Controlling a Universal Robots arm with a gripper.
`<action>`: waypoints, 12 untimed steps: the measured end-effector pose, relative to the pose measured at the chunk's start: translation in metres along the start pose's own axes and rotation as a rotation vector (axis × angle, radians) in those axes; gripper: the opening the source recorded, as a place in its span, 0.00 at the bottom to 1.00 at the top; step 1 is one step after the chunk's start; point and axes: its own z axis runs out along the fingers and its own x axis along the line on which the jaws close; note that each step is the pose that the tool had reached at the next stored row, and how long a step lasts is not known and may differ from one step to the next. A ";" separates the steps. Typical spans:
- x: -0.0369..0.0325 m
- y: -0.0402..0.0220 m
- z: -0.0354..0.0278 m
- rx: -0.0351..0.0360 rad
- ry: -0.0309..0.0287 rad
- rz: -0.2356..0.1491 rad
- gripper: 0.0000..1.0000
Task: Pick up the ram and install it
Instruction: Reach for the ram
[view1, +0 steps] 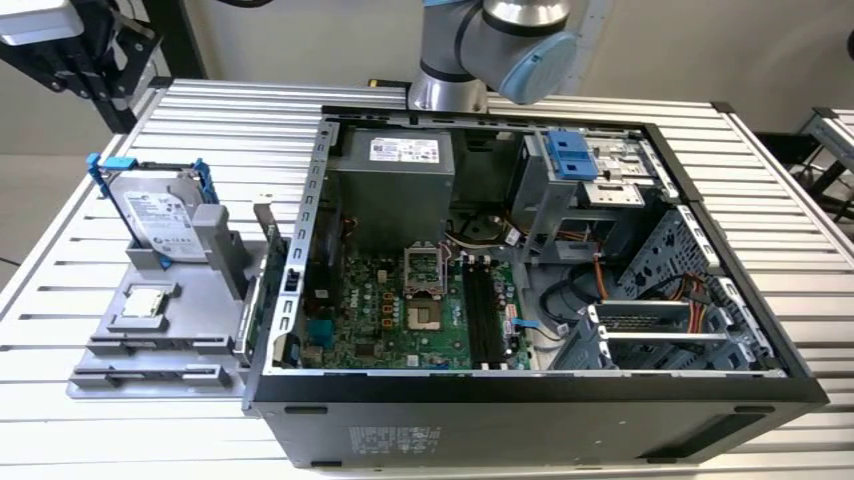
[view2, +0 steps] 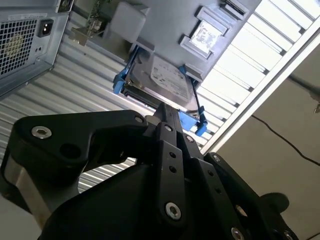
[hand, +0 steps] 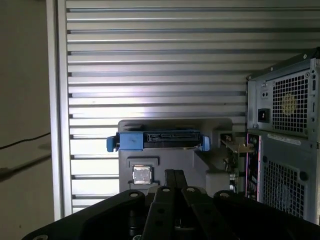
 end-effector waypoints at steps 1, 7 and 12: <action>0.0001 -0.0006 0.0000 0.0000 0.0000 0.000 0.00; 0.0005 -0.0122 -0.0006 0.0000 0.0000 0.000 0.00; 0.0011 -0.0242 -0.0012 0.0000 0.0000 0.000 0.00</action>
